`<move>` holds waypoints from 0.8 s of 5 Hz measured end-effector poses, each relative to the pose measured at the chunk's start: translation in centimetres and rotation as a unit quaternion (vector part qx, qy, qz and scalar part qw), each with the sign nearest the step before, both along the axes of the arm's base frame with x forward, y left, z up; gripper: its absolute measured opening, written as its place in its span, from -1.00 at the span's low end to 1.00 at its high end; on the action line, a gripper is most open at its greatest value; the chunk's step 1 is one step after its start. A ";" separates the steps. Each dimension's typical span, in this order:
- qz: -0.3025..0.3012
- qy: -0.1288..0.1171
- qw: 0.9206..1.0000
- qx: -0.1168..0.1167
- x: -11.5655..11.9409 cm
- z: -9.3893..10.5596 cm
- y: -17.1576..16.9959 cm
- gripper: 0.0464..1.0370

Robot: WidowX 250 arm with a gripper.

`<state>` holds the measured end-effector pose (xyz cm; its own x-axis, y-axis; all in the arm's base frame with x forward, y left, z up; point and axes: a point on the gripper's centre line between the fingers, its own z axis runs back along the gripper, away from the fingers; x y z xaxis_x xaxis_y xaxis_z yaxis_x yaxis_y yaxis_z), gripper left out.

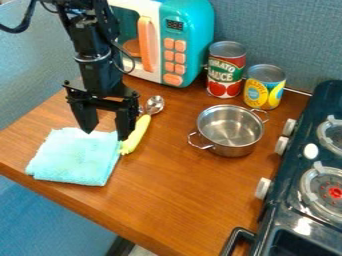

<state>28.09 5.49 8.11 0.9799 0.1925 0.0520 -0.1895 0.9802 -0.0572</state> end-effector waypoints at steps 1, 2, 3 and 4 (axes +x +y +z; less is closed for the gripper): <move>-0.002 0.016 1.000 -0.003 -0.3 -0.8 -0.1 0.93; -0.002 0.011 1.000 -0.002 1.4 0.0 1.0 0.93; 0.044 -0.003 0.999 -0.012 2.3 0.3 5.0 0.93; 0.087 -0.001 0.996 0.003 4.1 -1.2 7.7 0.93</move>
